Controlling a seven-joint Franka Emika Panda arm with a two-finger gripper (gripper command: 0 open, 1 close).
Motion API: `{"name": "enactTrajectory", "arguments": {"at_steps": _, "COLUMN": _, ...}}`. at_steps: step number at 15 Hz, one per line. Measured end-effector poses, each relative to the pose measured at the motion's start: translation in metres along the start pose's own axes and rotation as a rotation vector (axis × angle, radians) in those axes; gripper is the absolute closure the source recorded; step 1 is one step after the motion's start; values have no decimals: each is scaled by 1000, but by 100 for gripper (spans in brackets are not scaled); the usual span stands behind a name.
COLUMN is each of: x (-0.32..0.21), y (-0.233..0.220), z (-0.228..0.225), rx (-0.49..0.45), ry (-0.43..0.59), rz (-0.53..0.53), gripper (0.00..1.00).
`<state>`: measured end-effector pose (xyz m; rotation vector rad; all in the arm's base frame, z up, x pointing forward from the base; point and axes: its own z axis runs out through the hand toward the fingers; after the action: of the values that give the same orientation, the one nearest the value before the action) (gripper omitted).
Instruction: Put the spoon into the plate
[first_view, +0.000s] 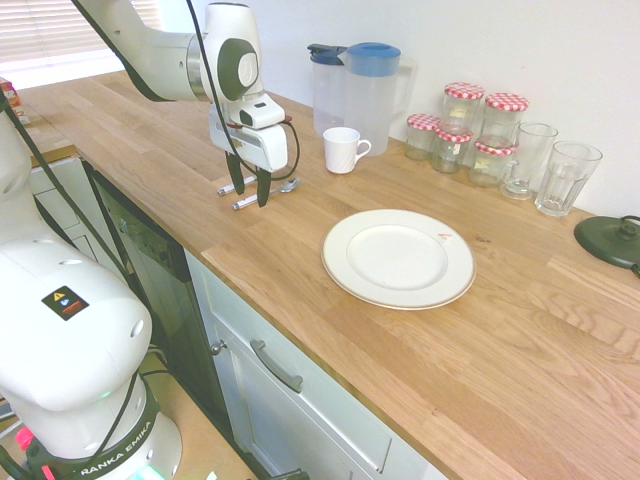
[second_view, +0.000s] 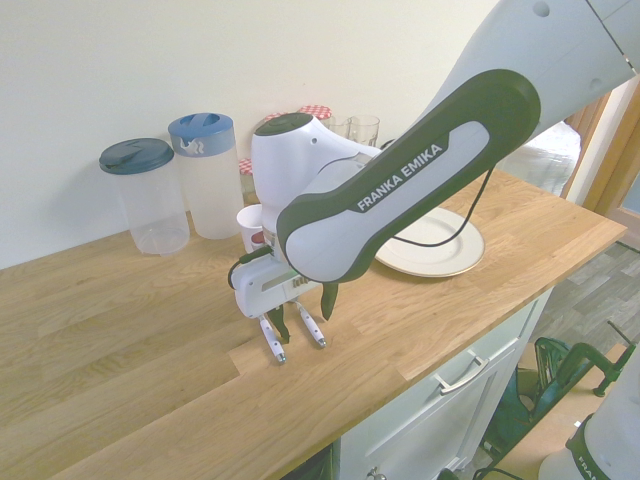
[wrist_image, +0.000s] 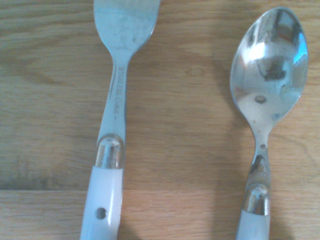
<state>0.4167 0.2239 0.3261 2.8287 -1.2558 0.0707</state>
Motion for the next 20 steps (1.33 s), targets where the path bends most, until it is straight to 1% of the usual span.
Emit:
{"name": "enactTrajectory", "arguments": {"at_steps": 16, "x": 9, "y": 0, "z": 1, "rx": 20, "ry": -13, "rz": 31, "gripper": 100}}
{"name": "enactTrajectory", "arguments": {"at_steps": 20, "x": 37, "y": 8, "z": -4, "rx": 39, "ry": -17, "rz": 62, "gripper": 100}}
